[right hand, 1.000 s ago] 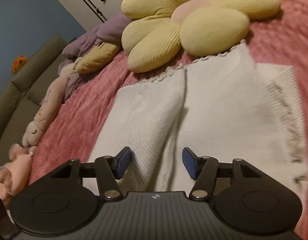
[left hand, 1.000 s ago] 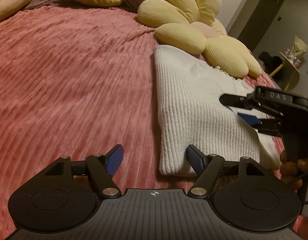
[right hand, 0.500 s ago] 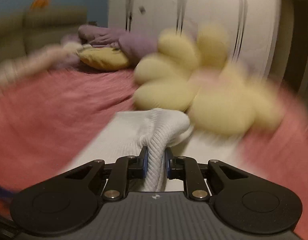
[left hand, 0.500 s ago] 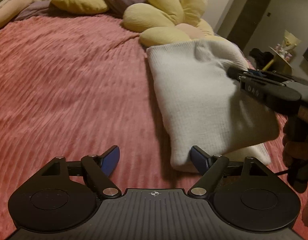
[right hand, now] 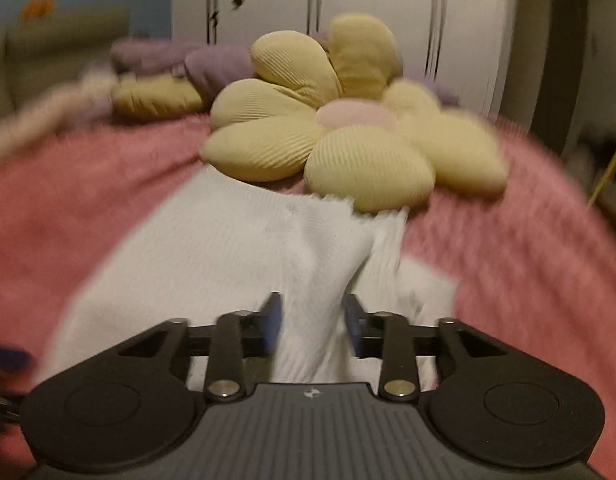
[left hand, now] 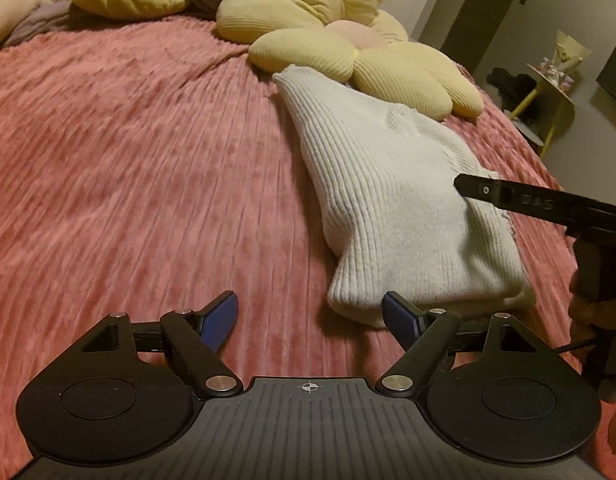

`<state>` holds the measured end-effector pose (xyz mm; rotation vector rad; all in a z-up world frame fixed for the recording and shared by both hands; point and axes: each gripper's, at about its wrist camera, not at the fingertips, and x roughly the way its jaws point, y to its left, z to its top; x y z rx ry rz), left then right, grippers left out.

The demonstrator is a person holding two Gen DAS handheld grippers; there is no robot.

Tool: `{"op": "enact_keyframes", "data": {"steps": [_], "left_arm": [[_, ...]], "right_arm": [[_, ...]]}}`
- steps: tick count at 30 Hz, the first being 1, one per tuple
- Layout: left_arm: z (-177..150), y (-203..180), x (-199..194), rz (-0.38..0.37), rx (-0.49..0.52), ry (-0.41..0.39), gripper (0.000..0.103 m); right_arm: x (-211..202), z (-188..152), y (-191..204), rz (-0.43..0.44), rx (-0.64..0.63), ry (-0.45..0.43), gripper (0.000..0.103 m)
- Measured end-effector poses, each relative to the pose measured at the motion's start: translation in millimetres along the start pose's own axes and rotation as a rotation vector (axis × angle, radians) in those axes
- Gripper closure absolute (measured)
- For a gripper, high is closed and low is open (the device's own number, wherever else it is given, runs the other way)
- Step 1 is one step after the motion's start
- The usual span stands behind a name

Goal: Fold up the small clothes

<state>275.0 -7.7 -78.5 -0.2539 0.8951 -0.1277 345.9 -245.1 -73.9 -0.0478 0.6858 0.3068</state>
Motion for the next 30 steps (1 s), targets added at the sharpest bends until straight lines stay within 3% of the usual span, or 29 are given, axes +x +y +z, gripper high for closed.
{"op": "enact_keyframes", "data": {"steps": [2,4,6,7,8,12,13,15,16,18,20,25,28,30], "left_arm": [[-1.3,0.6,-2.3,-0.013,-0.023,0.008,0.018],[-2.3,0.4,-6.9,-0.023,-0.037,0.007,0.018],[-2.2,1.0,-10.5,-0.019,-0.043,0.001,0.018],[-1.4,1.0,-11.2,-0.017,-0.047,0.001,0.018],[-1.0,1.4,-12.3,-0.018,-0.051,0.001,0.018],[-0.3,4.0,-15.7,-0.033,-0.071,0.012,0.017],[-0.5,4.2,-16.5,-0.035,-0.071,0.012,0.016],[-0.7,3.4,-16.8,-0.027,-0.067,0.012,0.016],[-0.7,2.8,-16.7,-0.021,-0.066,0.013,0.016],[0.7,1.8,-17.9,-0.012,-0.071,0.005,0.016],[3.8,0.9,-19.9,-0.002,-0.076,-0.007,0.016],[12.0,-0.4,-20.2,0.000,-0.075,-0.023,0.014],[13.8,-2.4,-15.3,-0.022,-0.092,-0.006,0.014],[15.2,-4.7,-12.0,-0.038,-0.089,0.004,0.014]], "right_arm": [[-1.4,-0.9,-12.5,0.071,0.085,0.036,0.050],[3.6,-2.5,-12.8,0.052,0.092,0.068,0.043],[5.6,-6.4,-16.1,0.078,0.110,0.080,0.047],[7.0,-7.9,-17.5,0.115,0.143,0.090,0.057],[8.6,-8.8,-16.8,0.146,0.164,0.100,0.059],[11.2,-14.9,-12.2,0.164,0.187,0.099,0.055],[13.7,-16.6,-19.4,0.179,0.238,0.105,0.050],[18.7,-20.9,-36.5,0.239,0.377,0.120,0.051],[21.3,-21.1,-40.4,0.250,0.416,0.118,0.064],[19.6,-19.3,-37.3,0.268,0.414,0.122,0.080],[10.5,-12.6,-24.0,0.219,0.314,0.093,0.085],[-29.6,3.0,13.6,-0.125,-0.046,-0.143,0.091],[-19.4,-6.2,21.9,-0.266,-0.165,-0.136,0.091],[0.6,-18.5,19.1,-0.287,-0.195,-0.055,0.091]]}}
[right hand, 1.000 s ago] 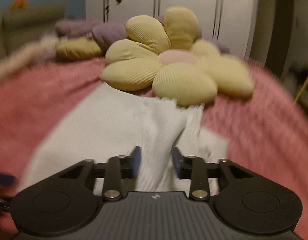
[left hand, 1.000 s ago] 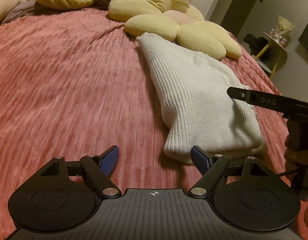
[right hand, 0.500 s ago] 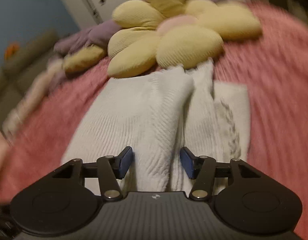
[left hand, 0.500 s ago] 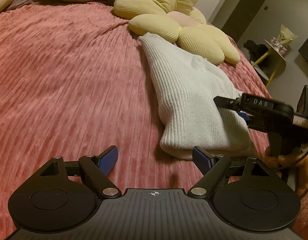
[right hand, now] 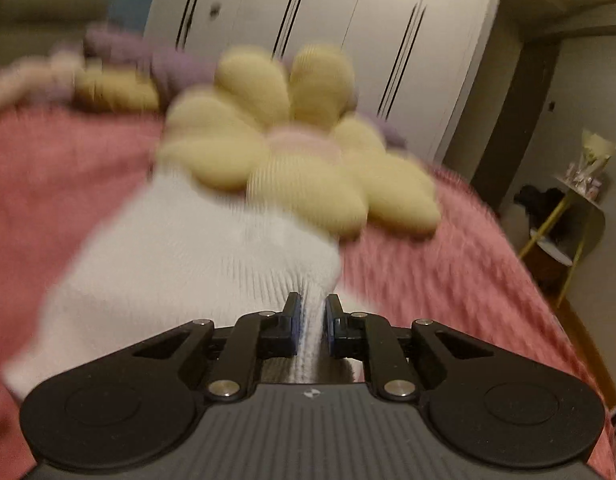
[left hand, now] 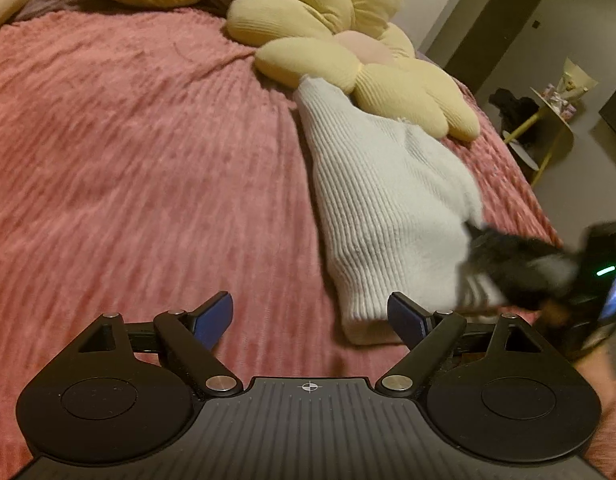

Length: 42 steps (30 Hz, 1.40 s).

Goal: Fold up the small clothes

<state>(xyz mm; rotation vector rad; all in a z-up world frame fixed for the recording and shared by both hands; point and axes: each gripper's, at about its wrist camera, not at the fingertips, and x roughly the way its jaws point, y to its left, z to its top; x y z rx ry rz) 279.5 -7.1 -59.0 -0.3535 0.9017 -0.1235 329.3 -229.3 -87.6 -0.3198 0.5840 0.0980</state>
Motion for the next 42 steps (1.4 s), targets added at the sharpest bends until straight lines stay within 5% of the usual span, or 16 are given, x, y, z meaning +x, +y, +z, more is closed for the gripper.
{"op": "enact_keyframes", "data": {"steps": [5,8,11,15,22,27,32,35,37,39,42], "left_arm": [[9.0,-7.7,3.8,0.041,0.053,-0.015,0.014],[24.6,-8.6,7.9,0.065,0.011,-0.055,0.013],[42.9,-15.1,23.6,0.064,-0.025,-0.062,0.013],[50.3,-25.3,53.2,0.112,0.016,-0.018,0.013],[40.4,-32.3,79.6,0.180,0.150,0.000,0.005],[49.0,-34.5,68.0,0.183,0.127,-0.018,0.008],[61.1,-40.4,64.1,0.180,0.106,-0.073,0.010],[65.9,-39.4,79.6,0.163,0.112,-0.041,0.007],[66.8,-29.9,92.8,0.154,0.084,0.002,0.005],[68.5,-12.7,95.9,0.077,-0.014,0.039,0.005],[69.0,15.4,88.2,-0.041,-0.151,0.053,0.008]], "right_arm": [[10.8,-13.4,-9.0,0.026,0.048,0.029,0.082],[-4.6,-4.1,-25.2,0.040,0.163,0.001,0.065],[-15.6,3.2,-22.2,0.109,0.180,-0.079,0.065],[-5.6,0.9,1.2,0.202,0.111,-0.056,0.065],[17.0,-20.0,5.5,0.201,0.049,-0.012,0.058],[6.5,0.1,-11.4,0.243,0.136,-0.027,0.057],[23.1,17.6,-13.2,0.162,0.112,-0.051,0.055],[51.1,11.7,-9.4,0.109,0.074,-0.005,0.044],[69.8,1.1,-22.1,0.135,0.159,0.027,0.024],[83.4,-1.0,-50.1,0.203,0.341,0.083,0.018],[79.9,-1.7,-61.3,0.251,0.376,0.098,0.018]]}}
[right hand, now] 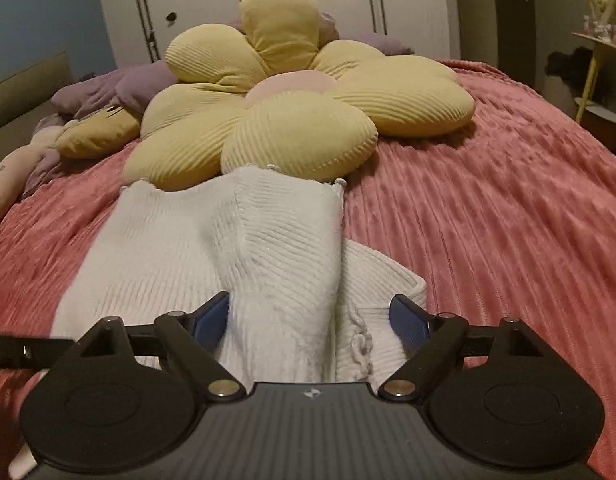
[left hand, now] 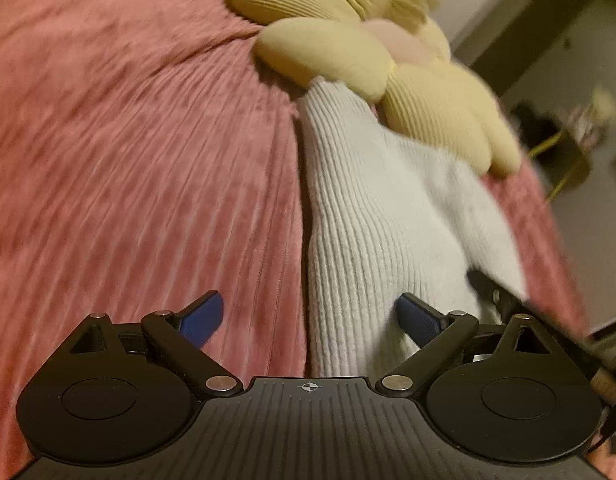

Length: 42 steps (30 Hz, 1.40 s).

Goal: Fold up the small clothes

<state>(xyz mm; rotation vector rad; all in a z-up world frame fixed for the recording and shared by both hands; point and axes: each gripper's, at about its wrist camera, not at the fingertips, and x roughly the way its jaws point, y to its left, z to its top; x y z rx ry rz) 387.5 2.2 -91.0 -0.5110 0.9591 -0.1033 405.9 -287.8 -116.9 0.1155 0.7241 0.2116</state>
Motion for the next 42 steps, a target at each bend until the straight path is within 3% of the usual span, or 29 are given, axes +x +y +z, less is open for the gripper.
{"op": "enact_keyframes", "data": {"steps": [5,7,15,18,20,23,24,25,26,28,30,32,35,36,37,39,42], "left_arm": [[3.6,26.0,-4.3,-0.228,-0.137,0.054,0.014],[4.2,28.1,1.9,-0.281,-0.182,0.068,0.014],[10.2,16.6,28.0,-0.326,-0.143,0.109,0.013],[12.4,22.5,27.0,-0.358,-0.166,0.119,0.013],[12.0,27.5,27.8,-0.381,-0.187,0.120,0.013],[10.8,31.7,30.0,-0.394,-0.232,0.107,0.014],[11.0,31.5,28.6,-0.396,-0.241,0.103,0.014],[11.5,30.6,27.9,-0.391,-0.241,0.099,0.019],[11.4,30.1,27.1,-0.375,-0.235,0.093,0.022],[11.2,30.7,31.0,-0.347,-0.234,0.090,0.034],[9.9,33.0,34.6,-0.362,-0.259,0.090,0.034],[10.5,30.1,37.4,-0.366,-0.247,0.092,0.032],[10.2,22.4,40.3,-0.352,-0.215,0.103,0.032],[11.0,20.1,40.9,-0.343,-0.205,0.103,0.045],[11.7,19.2,41.2,-0.340,-0.205,0.106,0.056],[13.4,19.4,36.6,-0.329,-0.220,0.099,0.061],[16.5,16.0,12.2,-0.342,-0.165,0.059,0.062]], "right_arm": [[-34.8,-4.2,-22.7,0.129,0.144,0.039,0.018],[-40.8,-8.8,-38.7,0.180,0.223,0.057,0.020],[-20.8,-12.2,-69.7,0.273,0.379,0.129,0.023],[-19.4,-7.2,-73.0,0.263,0.395,0.130,0.023],[-28.8,-5.2,-75.1,0.243,0.384,0.084,0.021],[-20.9,-11.0,-84.1,0.283,0.439,0.124,0.022],[-19.9,-12.0,-84.5,0.293,0.452,0.123,0.027],[-20.9,-11.1,-83.0,0.314,0.448,0.119,0.041],[-20.6,-9.7,-81.2,0.346,0.451,0.125,0.049],[-20.3,-8.3,-78.0,0.361,0.441,0.125,0.049],[-15.2,-8.6,-77.1,0.367,0.437,0.140,0.045],[-11.5,-8.5,-76.3,0.384,0.433,0.153,0.033],[-5.0,-6.0,-68.9,0.378,0.404,0.172,0.032],[-2.7,-5.6,-64.9,0.370,0.395,0.175,0.032],[-1.5,-5.3,-59.8,0.356,0.384,0.172,0.040],[-1.1,-6.2,-50.1,0.329,0.378,0.173,0.054],[-11.6,-5.4,-39.2,0.366,0.412,0.153,0.058]]}}
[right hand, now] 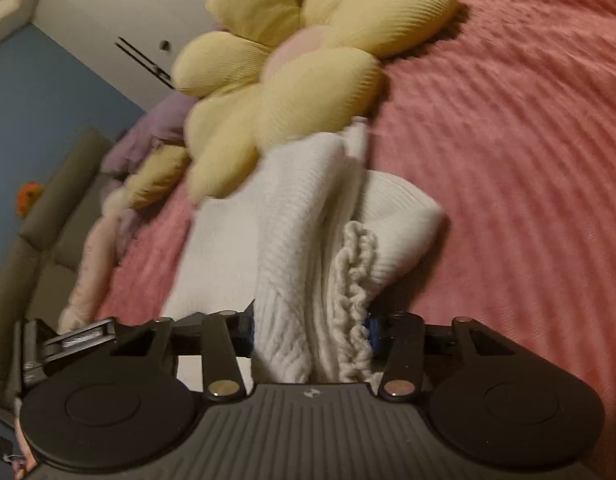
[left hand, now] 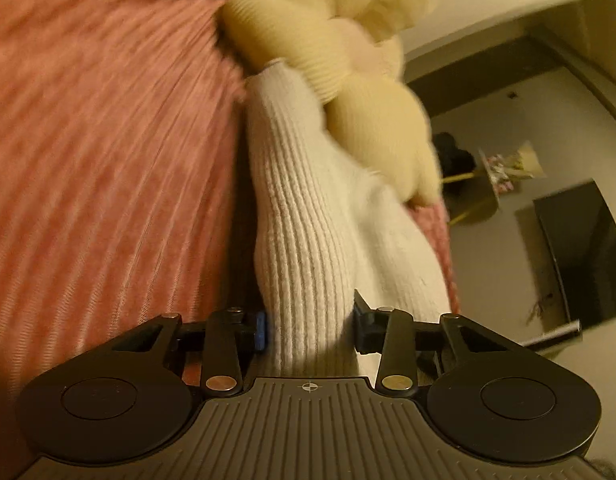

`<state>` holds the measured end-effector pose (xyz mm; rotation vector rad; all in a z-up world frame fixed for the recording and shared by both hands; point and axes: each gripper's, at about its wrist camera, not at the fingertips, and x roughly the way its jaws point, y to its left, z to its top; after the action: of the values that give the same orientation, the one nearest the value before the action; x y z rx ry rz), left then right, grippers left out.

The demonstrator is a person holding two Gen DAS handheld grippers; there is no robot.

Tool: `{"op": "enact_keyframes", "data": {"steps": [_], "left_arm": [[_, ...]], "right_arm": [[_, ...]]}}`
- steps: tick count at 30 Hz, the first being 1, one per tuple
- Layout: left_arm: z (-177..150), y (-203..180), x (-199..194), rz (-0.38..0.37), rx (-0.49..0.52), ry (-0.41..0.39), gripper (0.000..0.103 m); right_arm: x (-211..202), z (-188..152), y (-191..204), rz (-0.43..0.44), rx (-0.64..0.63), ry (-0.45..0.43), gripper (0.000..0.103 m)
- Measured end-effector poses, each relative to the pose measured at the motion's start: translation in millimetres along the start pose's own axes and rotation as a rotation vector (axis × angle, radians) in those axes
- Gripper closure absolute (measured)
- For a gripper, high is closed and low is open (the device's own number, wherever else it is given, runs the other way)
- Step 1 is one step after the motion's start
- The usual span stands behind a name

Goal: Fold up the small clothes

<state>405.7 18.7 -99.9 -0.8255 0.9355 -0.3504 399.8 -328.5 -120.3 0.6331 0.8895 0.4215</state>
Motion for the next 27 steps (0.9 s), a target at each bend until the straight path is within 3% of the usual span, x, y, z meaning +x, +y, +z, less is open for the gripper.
{"op": "enact_keyframes", "data": {"steps": [4,8,10,11,12,15,17,19,20,23,25,27], "left_arm": [[-6.2,-8.4,-49.4,0.086,0.124,-0.057,0.061],[-22.1,15.7,-88.8,0.214,0.131,-0.076,0.054],[-26.6,27.2,-106.4,0.277,0.090,-0.096,0.054],[-28.1,28.7,-116.5,0.291,0.087,-0.120,0.054],[-29.8,27.0,-124.3,0.308,0.091,-0.146,0.053],[-37.3,12.8,-137.2,0.334,0.130,-0.229,0.036],[-37.2,-0.2,-131.3,0.344,0.169,-0.244,0.030],[-40.8,-9.1,-115.2,0.387,0.206,-0.230,0.030],[-44.3,-9.2,-107.7,0.410,0.222,-0.216,0.030],[-56.8,-0.2,-80.9,0.503,0.279,-0.106,0.031],[-62.3,6.8,-82.8,0.480,0.258,-0.115,0.026],[-66.5,6.6,-98.9,0.456,0.213,-0.135,0.027]], "right_arm": [[1.6,-19.0,28.5,0.085,-0.021,0.043,0.059],[13.2,-50.4,53.8,0.119,-0.083,0.093,0.056],[13.6,-62.7,58.3,0.084,-0.083,0.093,0.037],[10.8,-66.1,59.6,0.049,-0.083,0.085,0.033],[4.4,-68.0,60.3,0.004,-0.080,0.062,0.032],[-28.1,-70.1,72.4,-0.091,-0.119,-0.089,0.032],[-35.4,-70.6,92.6,-0.143,-0.205,-0.145,0.037],[-25.9,-72.4,118.8,-0.150,-0.316,-0.144,0.068],[-19.7,-74.6,128.0,-0.143,-0.353,-0.133,0.073],[0.1,-92.8,146.8,-0.186,-0.492,-0.102,0.073],[17.1,-105.5,140.2,-0.271,-0.541,-0.025,0.075],[15.4,-109.3,127.7,-0.260,-0.513,-0.028,0.075]]}}
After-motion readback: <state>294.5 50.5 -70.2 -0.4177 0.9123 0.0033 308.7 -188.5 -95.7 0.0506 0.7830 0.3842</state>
